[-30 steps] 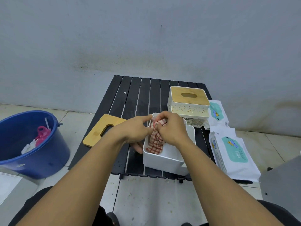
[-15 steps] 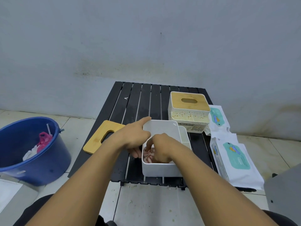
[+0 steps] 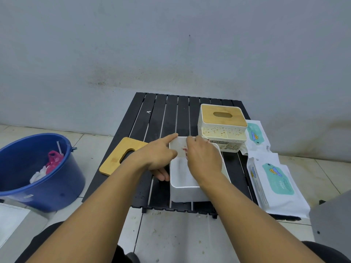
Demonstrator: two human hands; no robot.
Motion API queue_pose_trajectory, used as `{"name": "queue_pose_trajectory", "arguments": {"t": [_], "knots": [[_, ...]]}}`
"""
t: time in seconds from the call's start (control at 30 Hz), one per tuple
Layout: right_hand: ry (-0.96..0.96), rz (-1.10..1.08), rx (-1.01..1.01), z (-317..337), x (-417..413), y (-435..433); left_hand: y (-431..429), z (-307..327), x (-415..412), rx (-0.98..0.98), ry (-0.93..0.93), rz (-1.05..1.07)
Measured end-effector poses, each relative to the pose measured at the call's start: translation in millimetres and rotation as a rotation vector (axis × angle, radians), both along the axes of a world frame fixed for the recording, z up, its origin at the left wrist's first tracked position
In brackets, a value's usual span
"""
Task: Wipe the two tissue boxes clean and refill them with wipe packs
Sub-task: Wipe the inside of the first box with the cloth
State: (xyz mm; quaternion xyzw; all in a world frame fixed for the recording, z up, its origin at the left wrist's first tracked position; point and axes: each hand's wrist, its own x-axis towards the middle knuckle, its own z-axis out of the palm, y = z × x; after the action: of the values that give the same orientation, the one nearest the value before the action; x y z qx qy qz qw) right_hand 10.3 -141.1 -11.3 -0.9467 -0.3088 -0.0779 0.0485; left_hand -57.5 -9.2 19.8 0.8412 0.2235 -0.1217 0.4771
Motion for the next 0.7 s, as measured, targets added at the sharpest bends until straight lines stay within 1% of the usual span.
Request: {"name": "queue_pose_trajectory", "arguments": {"t": [0.07,0.23,0.3,0.37,0.4,0.43,0.5,0.57,0.63,0.67,0.7], "knots": [[0.070,-0.013,-0.123,-0.7,0.1,1.8,0.1,-0.4,-0.4,-0.006,0.000,0.002],[0.238,0.084,-0.224,-2.1,1.3,7.5,3.3,-4.0,1.0,-0.022,-0.013,0.025],[0.381,0.158,-0.319,8.6,4.4,4.6,5.4,-8.6,3.5,-0.023,-0.029,0.030],[0.591,0.225,-0.415,18.1,6.1,0.3,6.8,-12.2,5.2,-0.006,-0.037,0.022],[0.672,0.246,-0.429,20.7,5.6,-2.2,7.4,-13.4,5.7,-0.005,-0.038,0.016],[0.712,0.251,-0.426,21.1,5.5,-4.1,7.7,-14.4,6.4,-0.006,-0.040,0.010],[0.682,0.225,-0.395,19.0,5.3,-2.8,6.9,-13.3,5.8,0.003,-0.045,0.005],[0.609,0.146,-0.355,17.1,8.4,8.9,6.4,-10.8,4.0,0.016,-0.052,0.013],[0.599,0.058,-0.344,18.4,10.7,19.2,6.3,-8.4,0.8,0.030,-0.044,0.015],[0.615,0.041,-0.354,18.5,10.7,22.4,6.9,-7.8,0.0,0.072,-0.040,0.007],[0.631,0.058,-0.360,18.8,10.5,24.5,8.8,-7.4,0.3,0.168,-0.050,-0.004]]}}
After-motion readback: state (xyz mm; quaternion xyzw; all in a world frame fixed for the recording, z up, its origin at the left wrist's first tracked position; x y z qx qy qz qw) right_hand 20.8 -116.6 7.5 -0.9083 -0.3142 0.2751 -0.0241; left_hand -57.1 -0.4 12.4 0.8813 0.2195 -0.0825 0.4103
